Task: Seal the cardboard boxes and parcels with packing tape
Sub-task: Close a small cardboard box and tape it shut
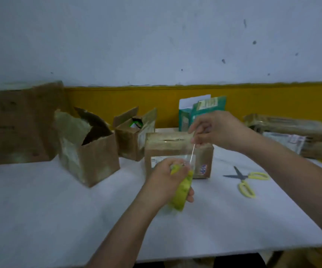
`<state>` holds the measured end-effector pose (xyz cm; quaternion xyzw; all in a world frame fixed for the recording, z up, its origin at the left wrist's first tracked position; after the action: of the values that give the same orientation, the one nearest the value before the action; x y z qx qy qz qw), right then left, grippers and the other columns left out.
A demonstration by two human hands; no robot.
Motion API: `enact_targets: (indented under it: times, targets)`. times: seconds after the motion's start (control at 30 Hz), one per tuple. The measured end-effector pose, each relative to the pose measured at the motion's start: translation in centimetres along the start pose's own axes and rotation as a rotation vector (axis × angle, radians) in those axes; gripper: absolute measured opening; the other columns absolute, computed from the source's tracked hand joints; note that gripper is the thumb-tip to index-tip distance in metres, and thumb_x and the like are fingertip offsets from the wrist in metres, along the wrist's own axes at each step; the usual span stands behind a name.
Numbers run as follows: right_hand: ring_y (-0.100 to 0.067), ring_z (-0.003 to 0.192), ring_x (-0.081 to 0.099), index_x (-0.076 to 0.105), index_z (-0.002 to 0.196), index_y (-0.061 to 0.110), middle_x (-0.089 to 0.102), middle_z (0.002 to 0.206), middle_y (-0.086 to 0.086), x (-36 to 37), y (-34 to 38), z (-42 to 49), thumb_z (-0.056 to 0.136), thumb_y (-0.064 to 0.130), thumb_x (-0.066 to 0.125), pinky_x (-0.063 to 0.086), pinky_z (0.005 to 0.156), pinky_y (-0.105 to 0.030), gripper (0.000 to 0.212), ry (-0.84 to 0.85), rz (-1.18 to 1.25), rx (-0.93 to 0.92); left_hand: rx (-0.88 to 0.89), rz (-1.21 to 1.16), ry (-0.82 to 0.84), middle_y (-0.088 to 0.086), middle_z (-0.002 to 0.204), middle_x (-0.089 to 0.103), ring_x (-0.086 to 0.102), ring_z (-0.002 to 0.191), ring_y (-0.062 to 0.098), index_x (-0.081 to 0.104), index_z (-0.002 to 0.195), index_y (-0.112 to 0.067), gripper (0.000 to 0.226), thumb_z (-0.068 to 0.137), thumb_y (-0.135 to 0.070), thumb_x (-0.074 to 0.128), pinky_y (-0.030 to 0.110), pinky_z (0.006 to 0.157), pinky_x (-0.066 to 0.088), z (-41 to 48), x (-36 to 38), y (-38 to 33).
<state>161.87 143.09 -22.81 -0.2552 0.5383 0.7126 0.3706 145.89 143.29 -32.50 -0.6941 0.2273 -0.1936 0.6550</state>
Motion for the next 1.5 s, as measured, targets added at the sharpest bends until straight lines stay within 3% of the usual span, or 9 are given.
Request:
enact_targets:
  times: [0.23, 0.5, 0.63, 0.77, 0.87, 1.0, 1.07, 1.27, 1.5]
  targets:
    - [0.007, 0.070, 0.065, 0.077, 0.089, 0.017, 0.072, 0.079, 0.010, -2.5, -2.8, 4.1, 0.088, 0.008, 0.072, 0.048, 0.067, -0.007, 0.011, -0.047, -0.168, -0.038, -0.013, -0.342, -0.031, 0.004, 0.056, 0.069, 0.066, 0.047, 0.016, 0.040, 0.133, -0.015, 0.045, 0.094, -0.003, 0.059, 0.024, 0.050, 0.055, 3.3, 5.1, -0.6]
    - [0.016, 0.073, 0.059, 0.064, 0.127, 0.026, 0.072, 0.088, 0.012, 0.9, -6.6, 7.3, 0.093, 0.004, 0.063, 0.045, 0.071, -0.003, 0.041, 0.124, -0.350, -0.057, 0.111, -0.313, -0.072, 0.017, 0.086, 0.074, 0.075, 0.068, 0.027, 0.039, 0.109, -0.031, 0.042, 0.093, 0.001, 0.060, 0.033, 0.060, 0.058, 3.9, 6.2, 1.1]
    - [0.007, 0.090, 0.059, 0.065, 0.125, 0.035, 0.068, 0.095, 0.018, 1.6, -8.2, 7.1, 0.092, 0.010, 0.066, 0.052, 0.088, -0.025, 0.042, 0.065, -0.299, -0.058, 0.172, -0.223, -0.066, 0.017, 0.092, 0.072, 0.075, 0.069, 0.028, 0.042, 0.108, -0.027, 0.036, 0.092, -0.001, 0.061, 0.039, 0.063, 0.059, 4.7, 6.2, 1.4]
    - [-0.003, 0.126, 0.031, 0.051, 0.139, 0.041, 0.047, 0.145, 0.014, 1.9, -9.1, 6.2, 0.086, 0.037, 0.073, 0.023, 0.107, -0.024, 0.057, 0.072, -0.320, -0.063, 0.151, -0.292, -0.021, 0.020, 0.091, 0.070, 0.073, 0.070, 0.032, 0.046, 0.102, -0.023, 0.034, 0.089, 0.002, 0.064, 0.046, 0.068, 0.061, 4.9, 6.8, 2.8]
    - [-0.002, 0.134, 0.036, 0.054, 0.138, 0.037, 0.043, 0.150, 0.015, 1.5, -8.4, 5.6, 0.088, 0.041, 0.069, 0.022, 0.115, -0.023, 0.053, 0.115, -0.253, -0.120, 0.186, -0.332, 0.017, 0.016, 0.083, 0.068, 0.071, 0.070, 0.029, 0.053, 0.097, -0.021, 0.023, 0.093, 0.001, 0.061, 0.042, 0.066, 0.060, 4.8, 6.9, 3.4]
    - [-0.006, 0.148, -0.010, 0.018, 0.149, 0.054, -0.005, 0.163, 0.021, 3.8, -9.2, 4.8, 0.083, 0.066, 0.054, -0.003, 0.120, -0.039, 0.077, 0.527, -0.319, -0.034, 0.264, -0.261, 0.063, 0.017, 0.075, 0.069, 0.068, 0.066, 0.027, 0.064, 0.091, -0.022, 0.018, 0.103, -0.015, 0.051, 0.032, 0.064, 0.055, 4.8, 6.8, 3.5]
    - [-0.012, 0.149, -0.018, 0.005, 0.150, 0.055, -0.016, 0.161, 0.020, 4.1, -9.6, 4.8, 0.082, 0.067, 0.055, -0.006, 0.122, -0.045, 0.086, 0.562, -0.389, -0.021, 0.308, -0.236, 0.075, 0.014, 0.075, 0.070, 0.068, 0.068, 0.026, 0.066, 0.095, -0.021, 0.020, 0.104, -0.022, 0.048, 0.031, 0.067, 0.055, 4.7, 6.7, 3.5]
    - [-0.026, 0.150, -0.011, -0.008, 0.149, 0.055, -0.019, 0.163, 0.001, 4.3, -9.5, 4.6, 0.076, 0.079, 0.041, 0.003, 0.122, -0.048, 0.091, 0.536, -0.534, 0.011, 0.323, -0.146, 0.200, 0.012, 0.085, 0.072, 0.069, 0.082, 0.023, 0.069, 0.109, -0.023, 0.028, 0.099, -0.007, 0.048, 0.028, 0.081, 0.053, 4.2, 6.0, 3.8]
    - [-0.030, 0.118, 0.047, 0.008, 0.154, 0.043, 0.043, 0.133, -0.013, 4.2, -7.8, 5.1, 0.088, 0.076, 0.034, 0.041, 0.098, -0.041, 0.078, 0.436, -0.669, -0.002, 0.306, -0.131, 0.248, 0.017, 0.088, 0.070, 0.068, 0.081, 0.021, 0.060, 0.131, -0.019, 0.032, 0.102, -0.015, 0.049, 0.028, 0.080, 0.054, 3.6, 3.3, 2.4]
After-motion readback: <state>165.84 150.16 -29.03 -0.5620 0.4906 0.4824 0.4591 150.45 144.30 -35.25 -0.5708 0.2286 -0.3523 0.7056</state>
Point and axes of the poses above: each hand's wrist, its own z-axis towards the middle knuckle, its own x-axis out of the palm, y = z × x, the point moved 5 cm from there along z, towards the middle knuckle
